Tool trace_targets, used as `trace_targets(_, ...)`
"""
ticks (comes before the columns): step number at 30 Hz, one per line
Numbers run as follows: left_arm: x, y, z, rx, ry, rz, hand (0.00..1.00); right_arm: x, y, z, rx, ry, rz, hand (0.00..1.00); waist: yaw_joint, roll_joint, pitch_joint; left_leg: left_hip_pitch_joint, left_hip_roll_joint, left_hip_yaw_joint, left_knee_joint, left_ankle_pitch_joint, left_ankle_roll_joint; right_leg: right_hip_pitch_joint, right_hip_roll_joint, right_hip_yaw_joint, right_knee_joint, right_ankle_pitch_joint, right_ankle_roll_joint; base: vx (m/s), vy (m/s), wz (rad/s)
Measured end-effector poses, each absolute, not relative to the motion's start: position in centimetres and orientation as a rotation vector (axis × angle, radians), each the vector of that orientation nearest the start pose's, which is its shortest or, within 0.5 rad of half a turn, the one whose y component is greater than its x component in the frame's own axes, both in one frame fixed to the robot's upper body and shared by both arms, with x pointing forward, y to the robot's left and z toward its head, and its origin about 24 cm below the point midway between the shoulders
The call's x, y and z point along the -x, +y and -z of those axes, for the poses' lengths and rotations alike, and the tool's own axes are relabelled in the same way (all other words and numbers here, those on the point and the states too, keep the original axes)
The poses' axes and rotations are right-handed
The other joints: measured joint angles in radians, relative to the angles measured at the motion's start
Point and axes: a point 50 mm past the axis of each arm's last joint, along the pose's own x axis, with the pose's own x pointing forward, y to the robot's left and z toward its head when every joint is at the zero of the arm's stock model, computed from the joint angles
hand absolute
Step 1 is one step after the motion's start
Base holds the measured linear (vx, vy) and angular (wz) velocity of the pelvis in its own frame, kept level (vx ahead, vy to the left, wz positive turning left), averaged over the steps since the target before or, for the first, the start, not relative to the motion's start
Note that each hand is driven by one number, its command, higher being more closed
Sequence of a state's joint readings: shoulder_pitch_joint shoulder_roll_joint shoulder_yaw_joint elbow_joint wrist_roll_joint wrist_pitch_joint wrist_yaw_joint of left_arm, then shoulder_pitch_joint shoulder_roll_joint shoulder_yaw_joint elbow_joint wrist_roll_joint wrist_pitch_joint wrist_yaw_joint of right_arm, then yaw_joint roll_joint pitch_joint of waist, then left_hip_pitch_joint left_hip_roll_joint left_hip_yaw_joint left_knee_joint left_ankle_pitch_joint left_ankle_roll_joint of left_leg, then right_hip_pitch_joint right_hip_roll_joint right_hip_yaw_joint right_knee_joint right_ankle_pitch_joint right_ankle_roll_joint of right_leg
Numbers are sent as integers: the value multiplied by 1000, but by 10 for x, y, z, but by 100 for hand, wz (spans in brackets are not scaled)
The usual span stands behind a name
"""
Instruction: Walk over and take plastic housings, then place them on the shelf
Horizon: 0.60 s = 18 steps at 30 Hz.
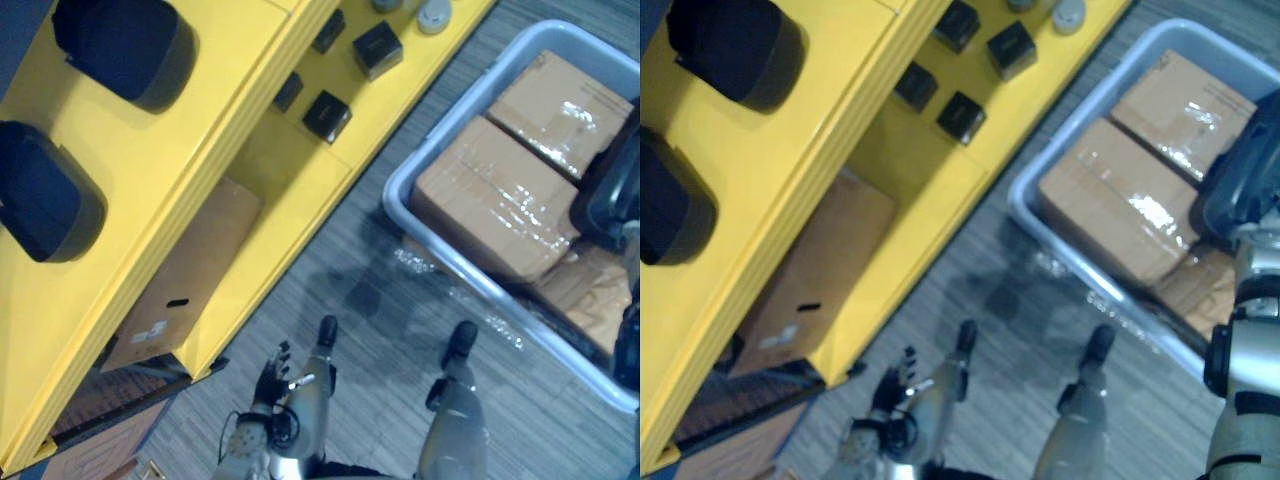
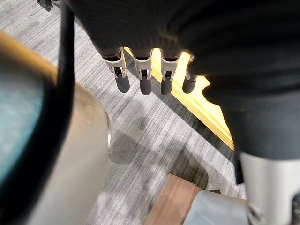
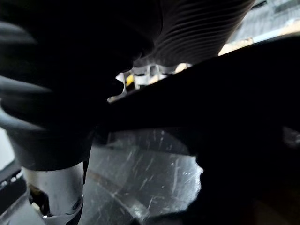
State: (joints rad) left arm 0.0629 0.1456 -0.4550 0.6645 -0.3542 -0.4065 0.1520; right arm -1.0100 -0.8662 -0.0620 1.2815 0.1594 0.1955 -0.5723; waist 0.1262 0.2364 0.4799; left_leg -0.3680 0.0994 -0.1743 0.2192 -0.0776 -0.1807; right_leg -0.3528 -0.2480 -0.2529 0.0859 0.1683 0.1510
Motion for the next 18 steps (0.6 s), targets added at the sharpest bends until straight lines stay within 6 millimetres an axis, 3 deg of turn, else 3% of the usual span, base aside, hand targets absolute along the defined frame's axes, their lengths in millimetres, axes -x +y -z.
trace_targets(3, -183, 119, 85, 89, 388, 82, 0, -312, -421, -186, 402, 265, 1168, 0, -2, 0, 0, -1, -8, -4, 0, 2, 3, 0, -10, -7, 9, -6, 4, -8, 9, 6)
trace_targets(4, -183, 118, 84, 91, 387, 84, 0, -311, -421, -185, 428, 276, 1160, 100, -2, 0, 0, -1, -9, -5, 0, 2, 3, 0, -11, -9, 12, -8, 5, -16, 4, 10)
trace_targets(11, -183, 115, 84, 90, 385, 98, 0, -304, -429, -185, 682, 359, 1138, 100, -1, 0, 0, -2, -8, -12, -2, 3, 4, -1, -13, -18, 28, -22, 3, -5, -2, 4)
trace_targets(18, -183, 113, 82, 92, 378, 104, 0, -299, -434, -190, 821, 393, 1127, 100, -3, 0, 0, 0, -6, -12, -14, 5, 4, -4, -12, -20, 28, -23, 2, 0, 0, 0)
